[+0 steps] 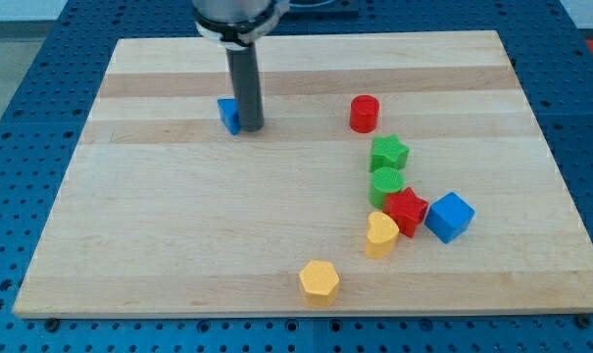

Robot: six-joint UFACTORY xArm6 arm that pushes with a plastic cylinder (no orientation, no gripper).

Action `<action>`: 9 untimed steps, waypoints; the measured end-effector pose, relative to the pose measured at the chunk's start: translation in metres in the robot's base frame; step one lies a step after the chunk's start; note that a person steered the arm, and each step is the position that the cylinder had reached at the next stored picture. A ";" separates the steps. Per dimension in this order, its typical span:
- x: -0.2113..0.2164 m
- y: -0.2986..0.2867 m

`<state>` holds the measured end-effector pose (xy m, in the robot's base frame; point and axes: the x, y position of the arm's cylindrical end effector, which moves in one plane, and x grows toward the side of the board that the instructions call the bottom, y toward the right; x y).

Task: Move your arm towards top right

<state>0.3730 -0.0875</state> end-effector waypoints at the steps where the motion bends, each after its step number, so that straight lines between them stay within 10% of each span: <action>1: 0.013 -0.004; 4: 0.141 0.015; 7: -0.010 0.058; 9: -0.088 0.191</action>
<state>0.2849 0.1036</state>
